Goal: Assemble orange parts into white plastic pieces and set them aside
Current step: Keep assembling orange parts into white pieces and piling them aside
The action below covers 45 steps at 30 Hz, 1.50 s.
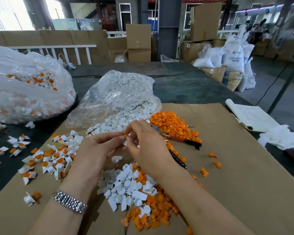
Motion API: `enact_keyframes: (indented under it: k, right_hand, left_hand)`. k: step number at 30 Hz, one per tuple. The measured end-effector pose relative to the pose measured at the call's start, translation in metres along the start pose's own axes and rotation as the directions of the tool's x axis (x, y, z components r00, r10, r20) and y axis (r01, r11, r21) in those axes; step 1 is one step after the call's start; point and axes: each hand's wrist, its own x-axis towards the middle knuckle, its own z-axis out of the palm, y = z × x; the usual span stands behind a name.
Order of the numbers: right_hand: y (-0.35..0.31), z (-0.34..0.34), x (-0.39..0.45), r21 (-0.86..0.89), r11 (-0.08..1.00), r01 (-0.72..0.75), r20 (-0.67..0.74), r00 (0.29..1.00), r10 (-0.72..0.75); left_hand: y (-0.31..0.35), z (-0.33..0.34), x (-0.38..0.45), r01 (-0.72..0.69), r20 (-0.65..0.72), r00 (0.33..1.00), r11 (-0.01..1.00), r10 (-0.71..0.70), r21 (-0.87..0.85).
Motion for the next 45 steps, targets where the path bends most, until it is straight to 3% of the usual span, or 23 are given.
enact_keyframes:
  k: [3,8,10,14,18,26,32,36,45]
  right_hand:
    - [0.005,0.000,0.002,0.031,0.998,-0.055,-0.005,0.998,0.055]
    - [0.010,-0.009,0.004,0.327,0.912,-0.248,-0.033,0.961,0.273]
    - [0.011,-0.012,0.004,0.416,0.863,-0.285,0.004,0.950,0.312]
    - [0.008,-0.014,0.003,0.425,0.867,-0.260,0.039,0.962,0.269]
    - [0.010,-0.022,0.002,0.479,0.844,-0.240,0.123,0.971,0.207]
    - [0.010,-0.028,0.001,0.432,0.893,-0.125,0.046,0.992,0.116]
    - [0.009,-0.021,0.000,0.173,0.984,0.041,-0.058,0.998,-0.032]
    - [0.009,-0.020,0.000,0.076,0.994,0.079,-0.049,0.996,-0.076]
    - [0.008,-0.021,0.000,0.034,0.996,0.080,0.009,0.997,-0.080]
  left_hand:
    - [-0.002,-0.004,0.001,0.016,0.003,1.000,1.000,-0.016,-0.014]
    - [0.005,-0.008,0.001,-0.011,0.180,0.984,1.000,0.009,0.006]
    - [0.005,-0.006,0.000,-0.040,0.162,0.986,0.999,0.034,0.034]
    - [0.005,-0.002,0.001,-0.023,0.079,0.997,0.998,0.028,-0.060]
    - [0.007,-0.005,0.001,0.063,0.102,0.994,0.981,-0.045,-0.185]
    - [0.011,-0.006,-0.004,0.072,0.126,0.991,0.972,-0.045,-0.226]
    - [0.010,-0.003,-0.004,-0.017,0.081,0.996,0.992,0.028,-0.129]
    - [0.009,-0.005,-0.004,-0.061,0.067,0.996,0.998,0.061,-0.008]
    - [0.007,-0.004,-0.003,-0.029,0.067,0.997,1.000,0.029,0.007]
